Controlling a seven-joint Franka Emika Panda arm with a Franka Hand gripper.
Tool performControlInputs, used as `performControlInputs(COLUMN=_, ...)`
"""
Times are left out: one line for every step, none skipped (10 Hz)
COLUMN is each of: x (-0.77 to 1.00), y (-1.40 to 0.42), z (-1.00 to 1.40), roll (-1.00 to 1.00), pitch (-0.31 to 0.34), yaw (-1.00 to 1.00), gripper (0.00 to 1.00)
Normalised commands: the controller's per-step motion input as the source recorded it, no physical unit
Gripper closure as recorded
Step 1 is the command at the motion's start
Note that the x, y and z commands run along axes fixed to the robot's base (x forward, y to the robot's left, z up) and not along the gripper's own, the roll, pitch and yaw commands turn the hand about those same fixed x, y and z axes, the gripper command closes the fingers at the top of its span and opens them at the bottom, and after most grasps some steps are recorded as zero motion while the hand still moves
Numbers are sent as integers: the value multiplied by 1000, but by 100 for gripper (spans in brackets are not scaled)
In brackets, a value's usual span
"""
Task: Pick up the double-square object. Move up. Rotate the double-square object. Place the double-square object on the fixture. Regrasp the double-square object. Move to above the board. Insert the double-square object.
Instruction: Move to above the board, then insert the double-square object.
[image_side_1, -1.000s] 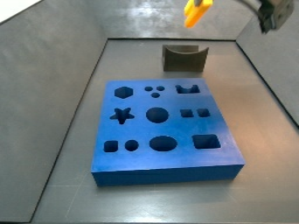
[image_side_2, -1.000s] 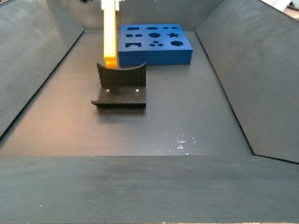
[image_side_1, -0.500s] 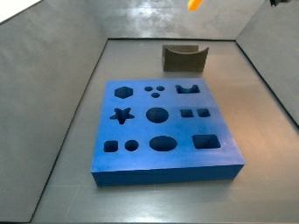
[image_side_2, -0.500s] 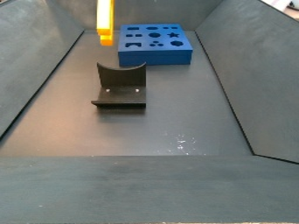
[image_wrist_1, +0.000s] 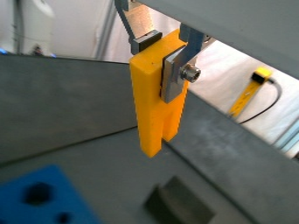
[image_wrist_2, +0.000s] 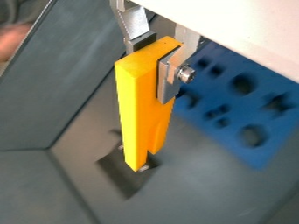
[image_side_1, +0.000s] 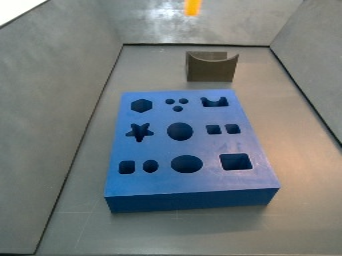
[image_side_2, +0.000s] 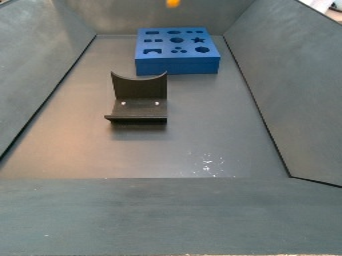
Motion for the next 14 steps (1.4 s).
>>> performControlInputs(x=-694, y=-719, z=464, roll=-1000, pitch=61, yaw=-123, gripper=100)
performControlInputs(x=-434, y=-398, z=273, roll=-1000, pitch=57, yaw=-116, gripper=100)
performControlInputs(x=-189, y=-144, z=97, roll=-1000, pitch=67, yaw=-104, gripper=100)
performControlInputs(x=-104, y=-55, z=45, roll=-1000, pitch=68, yaw=-97, gripper=100)
performControlInputs(x=-69, y=-20, z=18, roll=-1000, pitch=63, yaw=-90, gripper=100)
performControlInputs(x=-66, y=2, z=20, roll=-834, pitch=39, yaw=-63, gripper=100)
performControlInputs(x=-58, y=15, z=4, roll=-620, pitch=11, yaw=-41, gripper=100)
performControlInputs(x=-53, y=18, z=0, roll=-486, pitch=-2, yaw=-27, gripper=100)
performControlInputs(x=-34, y=12, z=5, roll=-248, pitch=-15, yaw=-17, gripper=100)
performControlInputs(x=0, y=-40, z=0, roll=0, pitch=0, yaw=0, gripper=100)
performControlInputs(x=469, y=-191, z=-103, roll=0, pitch=0, yaw=-80, gripper=100)
performControlInputs(x=823, y=-269, z=-97, roll=1, pitch=0, yaw=-17, gripper=100)
performControlInputs(x=960, y=-263, z=-109, roll=0, pitch=0, yaw=0, gripper=100)
performControlInputs(x=1000, y=-243, z=-126, roll=0, pitch=0, yaw=0, gripper=100)
